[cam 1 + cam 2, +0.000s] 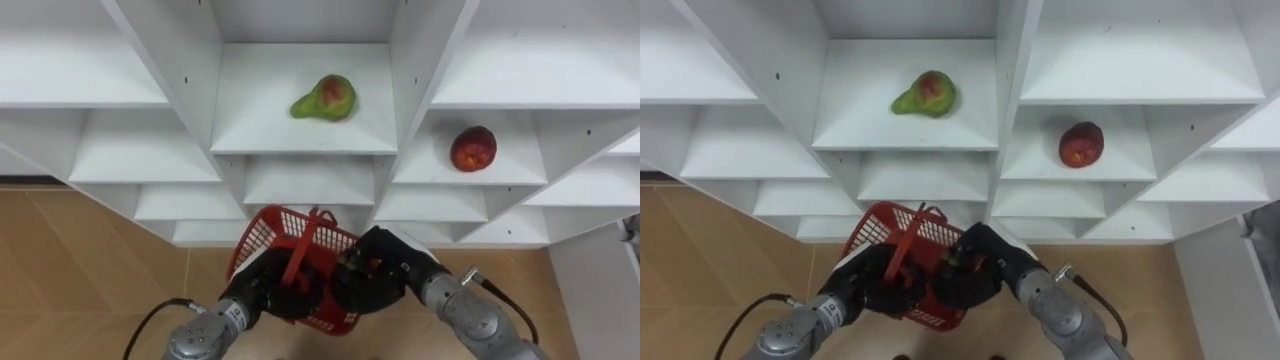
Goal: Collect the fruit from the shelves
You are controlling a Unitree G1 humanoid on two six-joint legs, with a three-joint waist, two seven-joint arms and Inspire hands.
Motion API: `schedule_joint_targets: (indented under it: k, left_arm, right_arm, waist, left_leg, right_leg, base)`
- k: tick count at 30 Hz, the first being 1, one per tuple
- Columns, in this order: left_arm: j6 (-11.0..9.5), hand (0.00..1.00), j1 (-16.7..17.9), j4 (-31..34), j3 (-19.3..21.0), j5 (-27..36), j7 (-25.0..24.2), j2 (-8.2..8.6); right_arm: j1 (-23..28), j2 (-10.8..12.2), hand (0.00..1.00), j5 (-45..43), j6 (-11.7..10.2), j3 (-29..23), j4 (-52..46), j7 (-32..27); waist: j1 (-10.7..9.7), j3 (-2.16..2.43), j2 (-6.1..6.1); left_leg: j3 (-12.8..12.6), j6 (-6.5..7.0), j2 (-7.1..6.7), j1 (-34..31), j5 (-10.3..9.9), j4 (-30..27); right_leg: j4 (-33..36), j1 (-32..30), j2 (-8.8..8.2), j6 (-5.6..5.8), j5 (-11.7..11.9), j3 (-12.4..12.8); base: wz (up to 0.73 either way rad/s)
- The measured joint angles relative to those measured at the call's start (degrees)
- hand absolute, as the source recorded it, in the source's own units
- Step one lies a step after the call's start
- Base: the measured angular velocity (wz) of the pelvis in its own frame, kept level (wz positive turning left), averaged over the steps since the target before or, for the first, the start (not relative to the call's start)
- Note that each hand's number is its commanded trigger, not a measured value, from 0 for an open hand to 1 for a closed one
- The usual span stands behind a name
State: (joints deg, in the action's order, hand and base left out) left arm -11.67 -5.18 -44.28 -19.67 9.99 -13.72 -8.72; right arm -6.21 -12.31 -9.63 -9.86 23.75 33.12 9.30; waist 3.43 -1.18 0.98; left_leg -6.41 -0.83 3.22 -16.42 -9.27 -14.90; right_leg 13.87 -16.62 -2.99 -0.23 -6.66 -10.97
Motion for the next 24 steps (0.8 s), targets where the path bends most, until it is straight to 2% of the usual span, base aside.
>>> schedule_joint_targets:
  k: [5,6,7,12,24]
  left_arm:
    - [0.09,1.0,0.01,0.0,-1.11,3.29,-0.51,-0.66]
    - [0.09,1.0,0.01,0.01,-1.49,4.28,-0.52,-0.9]
    - [0.09,1.0,0.01,0.01,-1.69,4.62,-0.52,-1.03]
    - [0.09,1.0,0.03,0.01,-2.45,6.2,-0.55,-1.53]
    - [0.17,1.0,0.01,0.34,-3.65,8.44,-0.53,-1.35]
  right_arm:
    - [0.0,0.01,1.0,0.08,0.01,0.13,0.0,-0.06]
    - [0.0,0.02,0.73,0.09,0.01,0.35,0.01,-0.33]
    - [0.0,0.05,0.0,0.09,0.01,0.43,0.02,-0.39]
    - [0.0,0.09,0.0,0.13,0.01,1.04,0.2,-0.47]
    - [0.01,0.36,0.0,0.14,-0.01,2.15,1.11,-0.39]
  waist:
    - [-0.01,-0.01,0.01]
    - [0.0,-0.01,0.01]
    - [-0.01,-0.01,0.01]
    - [0.0,-0.01,0.01]
    - [-0.08,-0.08,0.11]
  left_leg:
    - [0.01,0.0,0.0,-0.09,0.03,-0.34]
    - [0.01,0.0,0.0,-0.09,0.03,-0.37]
    - [0.01,0.0,-0.01,-0.09,0.03,-0.39]
    - [0.04,0.0,-0.01,-0.09,0.03,-0.43]
    - [0.03,0.0,-0.01,-0.11,0.03,-0.43]
  right_leg:
    - [0.01,0.07,0.0,-0.02,0.01,0.0]
    - [0.01,0.09,-0.02,-0.02,0.01,0.01]
    - [0.01,0.1,-0.02,-0.02,0.01,0.01]
    - [0.01,0.12,-0.02,-0.02,0.01,0.01]
    - [0.01,0.12,-0.03,-0.02,0.0,0.0]
  base:
    - [0.0]
    - [0.0]
    - [0.0]
    - [0.0]
    - [0.0]
